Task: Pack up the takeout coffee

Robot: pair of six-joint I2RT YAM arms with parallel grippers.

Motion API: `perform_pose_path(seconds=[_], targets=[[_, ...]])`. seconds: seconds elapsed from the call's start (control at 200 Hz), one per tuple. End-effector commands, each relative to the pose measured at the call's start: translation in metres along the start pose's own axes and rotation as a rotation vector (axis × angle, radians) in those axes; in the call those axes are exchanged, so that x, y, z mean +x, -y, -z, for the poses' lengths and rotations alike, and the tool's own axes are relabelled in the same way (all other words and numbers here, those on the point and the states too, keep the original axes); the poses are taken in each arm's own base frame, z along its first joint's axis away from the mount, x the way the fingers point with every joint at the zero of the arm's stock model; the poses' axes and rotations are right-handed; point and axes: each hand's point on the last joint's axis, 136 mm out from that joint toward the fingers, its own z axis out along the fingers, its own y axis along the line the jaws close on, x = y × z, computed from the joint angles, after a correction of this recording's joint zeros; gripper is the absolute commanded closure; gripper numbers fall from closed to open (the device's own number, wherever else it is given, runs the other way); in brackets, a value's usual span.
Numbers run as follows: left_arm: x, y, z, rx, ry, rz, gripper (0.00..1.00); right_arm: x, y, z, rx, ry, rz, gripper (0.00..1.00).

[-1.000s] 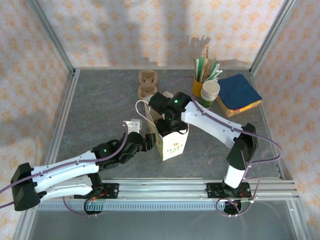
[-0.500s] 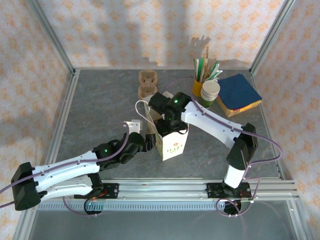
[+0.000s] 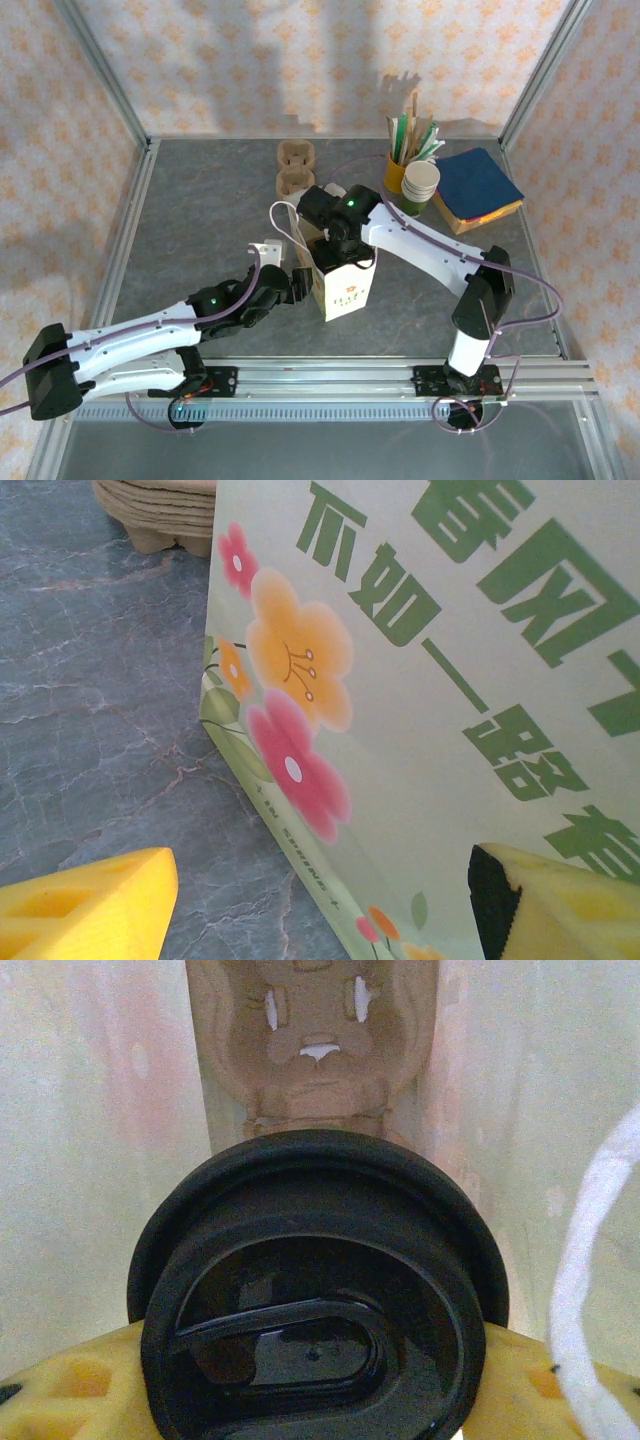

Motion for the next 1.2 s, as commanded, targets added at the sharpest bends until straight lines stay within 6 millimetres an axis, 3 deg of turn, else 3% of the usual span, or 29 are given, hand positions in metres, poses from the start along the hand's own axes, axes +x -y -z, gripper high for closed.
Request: perform_pose_path(seconds=[0.0,1.196], targets=[[-0.001,0.004,-0.002,0.007,0.011,-0.019,0.21,0.003,0.000,-0.001,0.011,-0.010,-0.011,0.63],[-0.002,0.004,-0.008,-0.034,0.010,-0.063,0.21,0.015,0.003,0.013,-0.026,0.000,-0.048,0.66]])
